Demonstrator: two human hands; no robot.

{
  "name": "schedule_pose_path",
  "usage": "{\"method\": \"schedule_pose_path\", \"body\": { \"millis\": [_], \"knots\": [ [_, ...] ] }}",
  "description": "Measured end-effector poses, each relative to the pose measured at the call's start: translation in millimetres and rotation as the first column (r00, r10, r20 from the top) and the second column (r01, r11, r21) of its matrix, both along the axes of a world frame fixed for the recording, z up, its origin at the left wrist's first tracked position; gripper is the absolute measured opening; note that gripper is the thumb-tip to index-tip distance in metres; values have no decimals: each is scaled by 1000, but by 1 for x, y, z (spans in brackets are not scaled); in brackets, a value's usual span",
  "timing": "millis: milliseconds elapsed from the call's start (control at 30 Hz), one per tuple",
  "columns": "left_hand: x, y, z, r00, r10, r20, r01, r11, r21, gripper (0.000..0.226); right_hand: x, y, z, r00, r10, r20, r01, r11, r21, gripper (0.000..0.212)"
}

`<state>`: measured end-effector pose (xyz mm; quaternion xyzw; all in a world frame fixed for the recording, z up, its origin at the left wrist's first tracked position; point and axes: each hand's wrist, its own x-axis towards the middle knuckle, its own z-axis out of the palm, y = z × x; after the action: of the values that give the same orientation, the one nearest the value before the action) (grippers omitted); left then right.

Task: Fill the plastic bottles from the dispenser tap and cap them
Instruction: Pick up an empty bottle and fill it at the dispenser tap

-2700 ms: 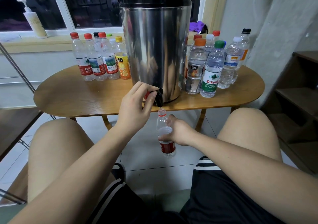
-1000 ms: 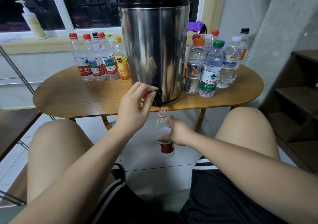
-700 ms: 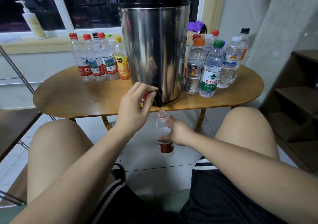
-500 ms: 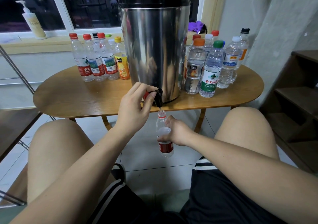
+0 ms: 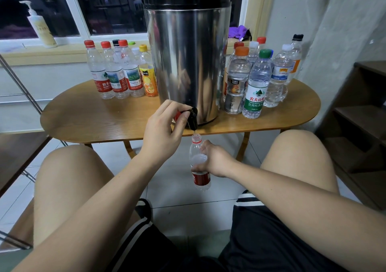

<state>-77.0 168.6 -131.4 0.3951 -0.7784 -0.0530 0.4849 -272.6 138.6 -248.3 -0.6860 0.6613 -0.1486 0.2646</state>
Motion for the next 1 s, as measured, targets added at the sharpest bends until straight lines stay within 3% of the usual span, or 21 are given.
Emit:
{"method": "schedule_pose_path", "body": {
  "millis": [1000],
  "knots": [
    [1,-1,-1,1000,-4,-7,4,1000,-11,12,3,2,4,1000,-1,-6,1,1000,-14,79]
  ]
}}
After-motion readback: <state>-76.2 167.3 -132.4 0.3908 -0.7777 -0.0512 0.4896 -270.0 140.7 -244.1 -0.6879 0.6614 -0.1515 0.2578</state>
